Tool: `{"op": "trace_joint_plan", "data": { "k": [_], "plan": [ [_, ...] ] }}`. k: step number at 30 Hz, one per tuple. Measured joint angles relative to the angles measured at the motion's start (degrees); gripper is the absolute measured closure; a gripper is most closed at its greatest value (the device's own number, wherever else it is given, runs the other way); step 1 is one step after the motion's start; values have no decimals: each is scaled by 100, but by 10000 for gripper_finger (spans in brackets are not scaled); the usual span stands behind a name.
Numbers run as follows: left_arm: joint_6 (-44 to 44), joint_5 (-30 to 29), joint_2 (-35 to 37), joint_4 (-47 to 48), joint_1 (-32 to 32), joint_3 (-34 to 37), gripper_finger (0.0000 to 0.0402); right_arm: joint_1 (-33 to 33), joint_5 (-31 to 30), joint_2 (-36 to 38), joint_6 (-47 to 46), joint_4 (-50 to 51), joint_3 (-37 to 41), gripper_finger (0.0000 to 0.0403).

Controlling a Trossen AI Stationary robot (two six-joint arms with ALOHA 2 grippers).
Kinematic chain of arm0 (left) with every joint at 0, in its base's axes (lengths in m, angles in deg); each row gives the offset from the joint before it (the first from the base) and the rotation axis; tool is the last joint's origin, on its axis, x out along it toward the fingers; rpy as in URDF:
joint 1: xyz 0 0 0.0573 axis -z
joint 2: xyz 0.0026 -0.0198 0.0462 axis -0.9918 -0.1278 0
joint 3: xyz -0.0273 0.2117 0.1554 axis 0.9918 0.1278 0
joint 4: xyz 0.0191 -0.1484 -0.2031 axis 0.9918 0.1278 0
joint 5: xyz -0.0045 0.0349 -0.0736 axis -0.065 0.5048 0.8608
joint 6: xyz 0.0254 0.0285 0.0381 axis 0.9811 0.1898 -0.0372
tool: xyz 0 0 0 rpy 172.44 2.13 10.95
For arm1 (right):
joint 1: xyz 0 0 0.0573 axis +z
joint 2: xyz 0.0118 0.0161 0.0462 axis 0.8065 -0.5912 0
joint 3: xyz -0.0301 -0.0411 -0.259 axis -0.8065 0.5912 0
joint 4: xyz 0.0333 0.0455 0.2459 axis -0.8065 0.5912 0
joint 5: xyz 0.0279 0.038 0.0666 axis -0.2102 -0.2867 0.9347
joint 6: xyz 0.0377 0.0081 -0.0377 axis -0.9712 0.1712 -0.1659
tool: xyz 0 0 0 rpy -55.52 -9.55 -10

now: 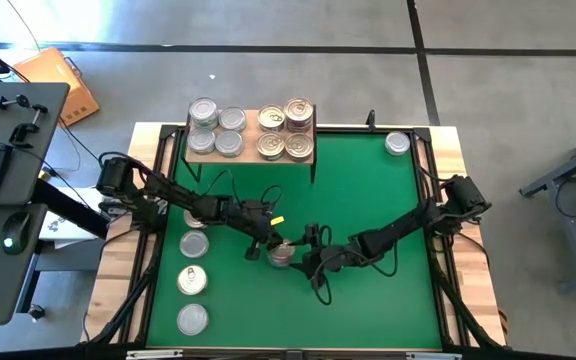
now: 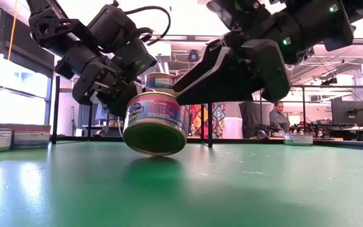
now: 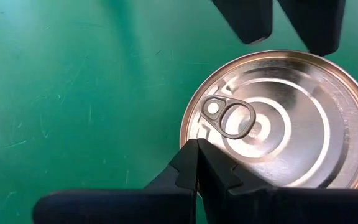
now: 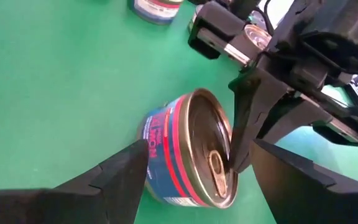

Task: Stack canned seafood by type on shelf
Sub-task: Stack the blue-pink tuna can on top of the other blue-pink tuna can on the shelf

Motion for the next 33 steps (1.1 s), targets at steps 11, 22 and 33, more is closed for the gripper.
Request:
{"op": "trace_joint_plan", "data": {
  "k": [11, 22, 33],
  "plan": [
    [-2, -30, 0, -1, -1, 0, 401, 257, -309, -172, 33, -176, 0, 128],
    [-46, -40, 0, 63, -99, 0, 401, 355, -846, -411, -172, -225, -294, 127],
    [-57, -28, 0, 62, -103, 0, 401, 160, -431, -411, -105, 420, -551, 127]
  ]
}}
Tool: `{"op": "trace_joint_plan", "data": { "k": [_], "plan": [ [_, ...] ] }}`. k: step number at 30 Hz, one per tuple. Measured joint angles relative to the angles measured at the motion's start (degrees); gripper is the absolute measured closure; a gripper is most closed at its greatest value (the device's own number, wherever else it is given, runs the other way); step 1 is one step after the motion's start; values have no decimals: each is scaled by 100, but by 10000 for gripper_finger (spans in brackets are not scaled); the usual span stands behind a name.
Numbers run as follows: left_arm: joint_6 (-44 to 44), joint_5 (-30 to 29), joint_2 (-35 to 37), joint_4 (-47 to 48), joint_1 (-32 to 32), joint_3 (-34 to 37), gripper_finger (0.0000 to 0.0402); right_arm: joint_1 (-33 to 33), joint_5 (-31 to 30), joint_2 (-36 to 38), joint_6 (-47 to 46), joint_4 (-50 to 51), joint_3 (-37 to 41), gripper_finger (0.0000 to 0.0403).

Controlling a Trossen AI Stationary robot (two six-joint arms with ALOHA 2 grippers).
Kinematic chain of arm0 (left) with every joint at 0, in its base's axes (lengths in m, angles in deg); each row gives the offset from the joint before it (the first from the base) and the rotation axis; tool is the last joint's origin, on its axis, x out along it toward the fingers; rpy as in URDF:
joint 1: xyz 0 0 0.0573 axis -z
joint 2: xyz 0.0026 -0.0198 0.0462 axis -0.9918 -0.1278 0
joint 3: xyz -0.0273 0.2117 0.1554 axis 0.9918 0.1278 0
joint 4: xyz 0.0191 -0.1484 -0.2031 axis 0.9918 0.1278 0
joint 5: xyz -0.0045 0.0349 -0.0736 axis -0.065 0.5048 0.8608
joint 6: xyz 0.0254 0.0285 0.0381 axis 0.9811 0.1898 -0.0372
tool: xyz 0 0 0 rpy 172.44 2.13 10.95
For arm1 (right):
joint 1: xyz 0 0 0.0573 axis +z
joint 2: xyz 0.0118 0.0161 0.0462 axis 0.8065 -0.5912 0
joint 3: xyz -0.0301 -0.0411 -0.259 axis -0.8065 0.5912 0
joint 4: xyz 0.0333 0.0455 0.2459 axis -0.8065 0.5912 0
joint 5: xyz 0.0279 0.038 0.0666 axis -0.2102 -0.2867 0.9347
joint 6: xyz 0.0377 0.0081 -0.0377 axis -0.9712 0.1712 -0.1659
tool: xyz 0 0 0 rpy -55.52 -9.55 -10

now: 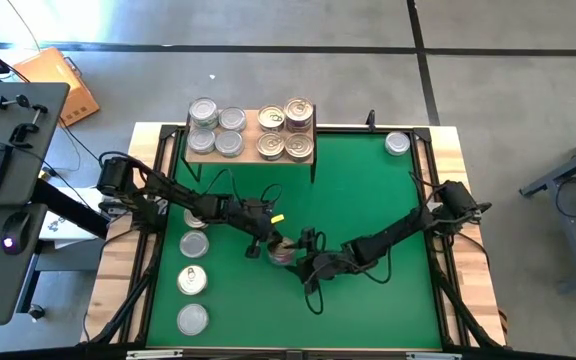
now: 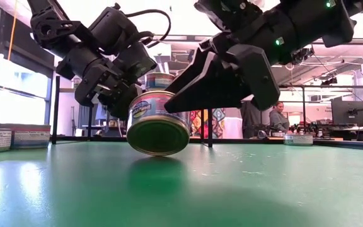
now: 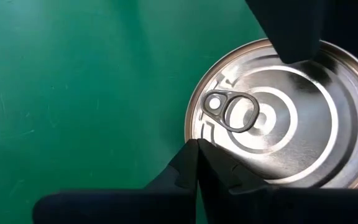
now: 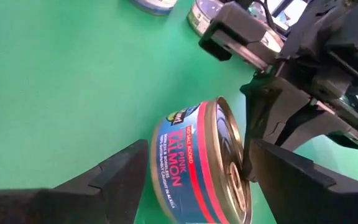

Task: Stack canned seafood by type on shelf
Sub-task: Stack the blue-pink tuna can on top of the other blue-pink tuna can on the shelf

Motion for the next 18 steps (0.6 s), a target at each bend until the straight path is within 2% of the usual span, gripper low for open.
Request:
{"op": "trace_joint_plan", "data": {
  "k": [18],
  "plan": [
    [7, -7, 2, -4, 0, 0, 401, -98, 36, -12, 914, 258, -15, 127]
  ]
}}
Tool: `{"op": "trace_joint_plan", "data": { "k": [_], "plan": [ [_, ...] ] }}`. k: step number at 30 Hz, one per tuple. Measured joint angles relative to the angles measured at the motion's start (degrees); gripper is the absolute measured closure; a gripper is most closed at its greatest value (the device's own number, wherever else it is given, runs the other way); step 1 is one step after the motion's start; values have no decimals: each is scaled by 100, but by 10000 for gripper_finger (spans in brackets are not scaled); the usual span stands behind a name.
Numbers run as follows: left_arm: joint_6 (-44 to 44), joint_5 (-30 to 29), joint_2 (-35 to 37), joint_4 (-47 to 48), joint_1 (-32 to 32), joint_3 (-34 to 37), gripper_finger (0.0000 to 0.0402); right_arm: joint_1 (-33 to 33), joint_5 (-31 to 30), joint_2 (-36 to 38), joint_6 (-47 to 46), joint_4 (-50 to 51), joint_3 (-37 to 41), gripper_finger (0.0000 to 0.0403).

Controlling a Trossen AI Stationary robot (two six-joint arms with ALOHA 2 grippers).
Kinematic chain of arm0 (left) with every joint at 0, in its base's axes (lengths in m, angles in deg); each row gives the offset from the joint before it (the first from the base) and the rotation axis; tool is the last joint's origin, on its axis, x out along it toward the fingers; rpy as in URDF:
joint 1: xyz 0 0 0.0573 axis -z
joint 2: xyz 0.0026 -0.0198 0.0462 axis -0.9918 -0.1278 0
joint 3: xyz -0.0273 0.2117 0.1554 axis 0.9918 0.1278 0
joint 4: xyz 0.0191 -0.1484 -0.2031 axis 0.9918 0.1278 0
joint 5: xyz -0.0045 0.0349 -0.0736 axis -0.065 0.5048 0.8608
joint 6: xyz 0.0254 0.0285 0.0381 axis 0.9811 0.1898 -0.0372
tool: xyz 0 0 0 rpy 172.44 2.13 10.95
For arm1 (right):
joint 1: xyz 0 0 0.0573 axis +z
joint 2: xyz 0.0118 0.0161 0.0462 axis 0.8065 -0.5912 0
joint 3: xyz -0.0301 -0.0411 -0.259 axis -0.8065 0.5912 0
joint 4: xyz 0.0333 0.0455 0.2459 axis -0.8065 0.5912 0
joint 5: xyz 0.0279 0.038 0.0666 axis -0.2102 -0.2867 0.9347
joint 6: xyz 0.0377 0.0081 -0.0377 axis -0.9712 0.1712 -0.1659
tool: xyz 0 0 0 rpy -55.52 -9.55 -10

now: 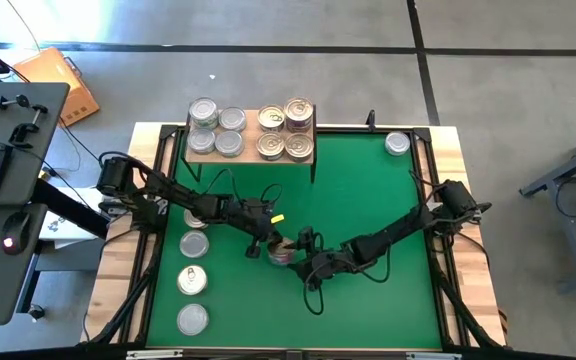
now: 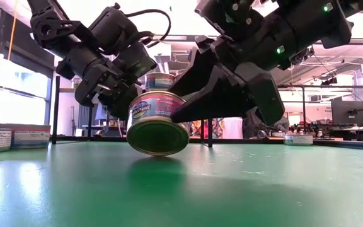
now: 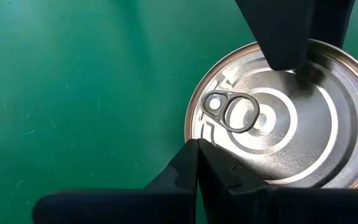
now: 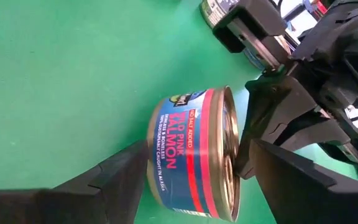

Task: Stack canned seafood by type on shelf
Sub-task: Stack the blue-pink tuna can on top of the other blue-pink tuna can on the shelf

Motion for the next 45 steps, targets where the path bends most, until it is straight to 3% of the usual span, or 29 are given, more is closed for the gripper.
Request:
{"op": "trace_joint_plan", "data": {
  "k": [5, 12, 18, 26, 35, 45],
  "plan": [
    [2, -9, 11, -30, 0, 0, 401, -21, 68, -260, 131, -85, 0, 127],
    [2, -6, 11, -6, 0, 0, 401, -21, -622, -576, 116, -600, 2, 127],
    [-3, -1, 7, 0, 0, 0, 401, -17, -698, -576, -17, -1120, 2, 130],
    [-35, -244, 52, 1, 140, 0, 401, -1, -633, -569, -1005, -1206, 1, 221],
    [-36, -1659, 1156, 942, 727, 0, 401, 109, -816, -507, -1070, -1131, 2, 221],
    [75, -4271, 2726, 2319, 2231, -2, 401, 268, -1656, 305, -414, -1020, 9, 221]
  ]
}}
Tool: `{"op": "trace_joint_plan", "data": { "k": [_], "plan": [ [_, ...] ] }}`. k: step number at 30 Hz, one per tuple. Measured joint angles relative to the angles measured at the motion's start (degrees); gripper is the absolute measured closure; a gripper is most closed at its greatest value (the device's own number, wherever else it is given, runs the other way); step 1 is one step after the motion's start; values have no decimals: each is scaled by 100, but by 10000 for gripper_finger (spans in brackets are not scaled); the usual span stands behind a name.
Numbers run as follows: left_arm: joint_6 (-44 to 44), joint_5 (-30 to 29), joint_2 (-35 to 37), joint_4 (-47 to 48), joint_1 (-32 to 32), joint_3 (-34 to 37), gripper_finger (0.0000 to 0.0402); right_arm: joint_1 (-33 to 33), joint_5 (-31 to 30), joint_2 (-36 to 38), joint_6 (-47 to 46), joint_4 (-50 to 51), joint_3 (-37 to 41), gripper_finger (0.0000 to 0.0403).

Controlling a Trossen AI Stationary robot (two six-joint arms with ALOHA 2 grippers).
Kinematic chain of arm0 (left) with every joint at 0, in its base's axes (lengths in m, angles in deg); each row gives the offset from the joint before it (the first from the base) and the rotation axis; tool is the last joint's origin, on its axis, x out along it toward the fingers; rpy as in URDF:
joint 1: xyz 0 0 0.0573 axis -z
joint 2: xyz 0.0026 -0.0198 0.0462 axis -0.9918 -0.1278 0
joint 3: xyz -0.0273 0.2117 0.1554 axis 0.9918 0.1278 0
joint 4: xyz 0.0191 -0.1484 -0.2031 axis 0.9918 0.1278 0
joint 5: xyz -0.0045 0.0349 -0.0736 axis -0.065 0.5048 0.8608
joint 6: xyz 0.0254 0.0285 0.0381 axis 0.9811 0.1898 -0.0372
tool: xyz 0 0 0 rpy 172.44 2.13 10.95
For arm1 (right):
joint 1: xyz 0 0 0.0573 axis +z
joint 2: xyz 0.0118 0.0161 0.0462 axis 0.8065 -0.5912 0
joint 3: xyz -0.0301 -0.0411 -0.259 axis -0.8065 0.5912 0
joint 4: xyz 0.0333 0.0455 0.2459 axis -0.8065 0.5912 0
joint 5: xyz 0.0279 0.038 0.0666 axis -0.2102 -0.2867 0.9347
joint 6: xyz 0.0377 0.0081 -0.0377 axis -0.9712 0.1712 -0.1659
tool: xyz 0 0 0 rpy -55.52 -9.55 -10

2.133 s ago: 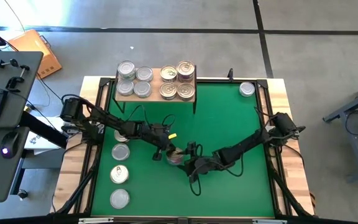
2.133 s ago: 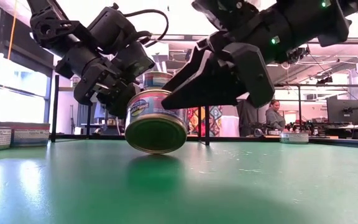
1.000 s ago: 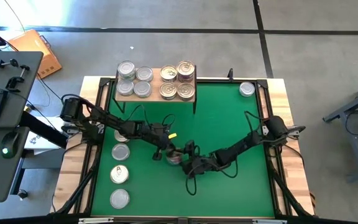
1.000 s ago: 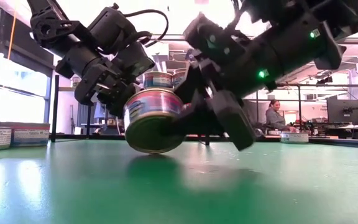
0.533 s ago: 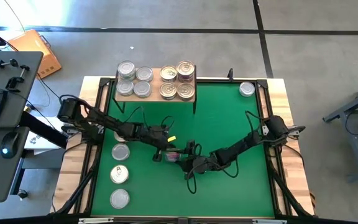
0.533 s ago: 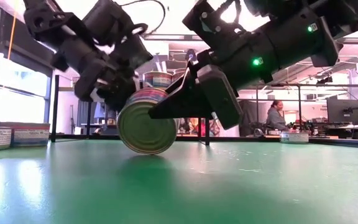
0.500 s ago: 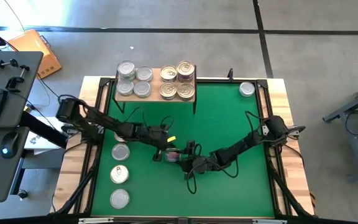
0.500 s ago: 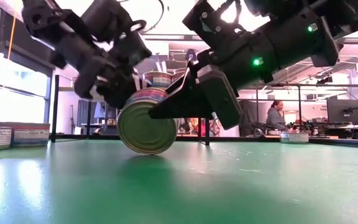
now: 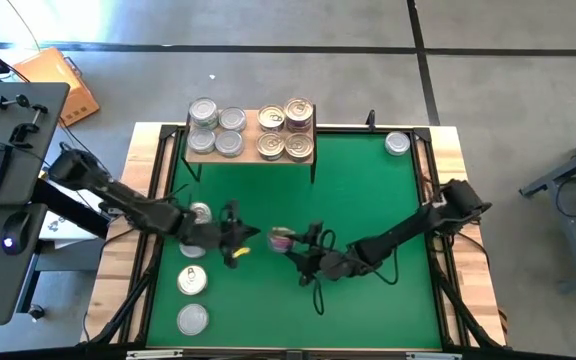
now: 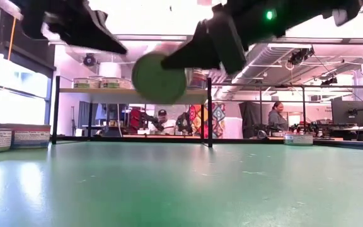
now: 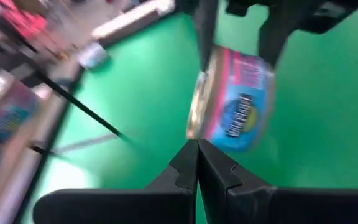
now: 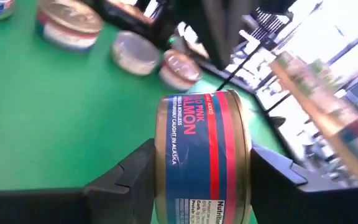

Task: Stack canned seafood by type on shelf
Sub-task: Stack the blue-pink tuna can on top of the other blue-pink tuna can on the shelf

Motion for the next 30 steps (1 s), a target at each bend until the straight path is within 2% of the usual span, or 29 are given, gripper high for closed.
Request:
{"op": "trace_joint_plan", "data": {
  "k": [7, 9, 14, 19, 26, 30],
  "plan": [
    [210, -1917, 496, 98, 1061, 0, 401, -6, -393, 279, 1155, 366, -462, 221],
    [103, -2210, 644, 201, 1258, -2, 402, -100, -398, 279, 1472, 780, -776, 221],
    [-602, -2254, 978, 952, 1490, -2, 402, -526, -463, 279, 1804, 1912, -1623, 221],
    [-1449, -2260, 1099, 1711, 1505, -1, 401, -1157, -135, 279, 2316, 2894, -2570, 221],
    [-2219, -2293, 1094, 1973, 1446, 172, 402, -2563, 494, 254, 2758, 4277, -4154, 221],
    [-2604, -2306, 1097, 1917, 1446, 451, 402, -3403, 1021, 13, 3034, 4687, -4806, 221]
  ]
}}
